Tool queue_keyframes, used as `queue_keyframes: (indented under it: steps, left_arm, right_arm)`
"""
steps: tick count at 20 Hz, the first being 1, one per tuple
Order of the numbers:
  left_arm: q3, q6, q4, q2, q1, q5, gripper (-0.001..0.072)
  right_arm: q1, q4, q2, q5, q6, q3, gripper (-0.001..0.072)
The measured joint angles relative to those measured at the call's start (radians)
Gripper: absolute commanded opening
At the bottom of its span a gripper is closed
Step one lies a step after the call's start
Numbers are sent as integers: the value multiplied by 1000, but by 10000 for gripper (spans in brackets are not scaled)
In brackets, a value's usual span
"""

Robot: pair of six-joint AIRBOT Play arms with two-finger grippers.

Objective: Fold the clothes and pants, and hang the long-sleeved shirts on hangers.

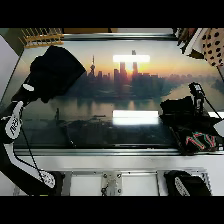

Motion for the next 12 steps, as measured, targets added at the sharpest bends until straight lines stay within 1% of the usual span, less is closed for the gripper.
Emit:
queue_keyframes:
  steps: [2,6,9,12]
  left_arm:
    - [30,5,2,12,-25,-35,15]
    - [42,91,-1,142,-126,-122,15]
    - [-8,132,-1,288,-242,-175,15]
    - [-97,143,0,423,-407,-190,15]
  right_arm:
    - [0,0,0,0,0,0,26]
    - [0,0,0,0,0,0,26]
    - [0,15,-1,-25,0,0,26]
    - [-5,29,0,-65,-7,5,25]
